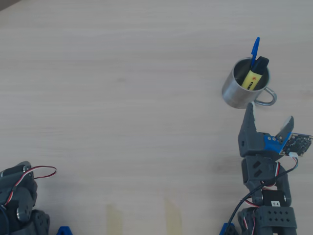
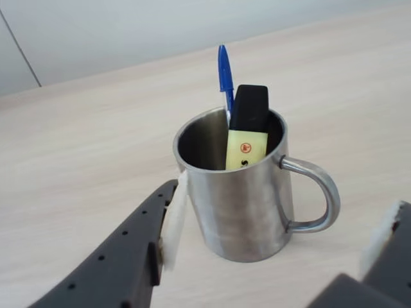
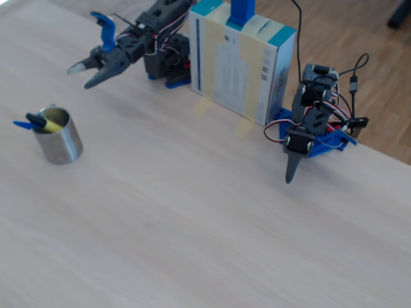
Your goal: Grab the yellow pen and put it in the silver cup.
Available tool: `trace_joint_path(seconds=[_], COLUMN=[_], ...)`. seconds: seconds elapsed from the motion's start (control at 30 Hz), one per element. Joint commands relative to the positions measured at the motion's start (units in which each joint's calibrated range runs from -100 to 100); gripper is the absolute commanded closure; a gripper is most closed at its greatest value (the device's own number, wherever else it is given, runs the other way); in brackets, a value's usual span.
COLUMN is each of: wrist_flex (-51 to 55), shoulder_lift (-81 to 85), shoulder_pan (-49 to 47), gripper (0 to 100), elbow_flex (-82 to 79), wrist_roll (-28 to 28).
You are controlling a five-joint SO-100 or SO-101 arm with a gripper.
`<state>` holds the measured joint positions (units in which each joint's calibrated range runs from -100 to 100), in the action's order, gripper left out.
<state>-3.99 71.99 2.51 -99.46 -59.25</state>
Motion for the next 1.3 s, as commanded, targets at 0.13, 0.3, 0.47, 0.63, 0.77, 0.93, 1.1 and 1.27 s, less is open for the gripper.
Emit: trace_joint_path(seconds=[0.13,0.3,0.47,0.63,0.77,0.93,1.1,1.27], wrist_flex=[9.4,16.6,23.7,31.4,37.2,42.3,45.9,51.5], shoulder_lift=[7.1,10.6,15.2,20.4,23.7,25.1,25.3,25.4], shoulder_pan=[0.1,1.2,1.2,1.0,0.9,-0.1,-0.4,-0.4], gripper=[58,58,58,58,58,58,58,58], elbow_flex=[-0.5,-0.5,-0.5,-0.5,-0.5,-0.3,-0.3,-0.3], wrist_roll=[-0.3,-1.0,-1.0,-0.7,-0.6,-0.5,0.5,0.6])
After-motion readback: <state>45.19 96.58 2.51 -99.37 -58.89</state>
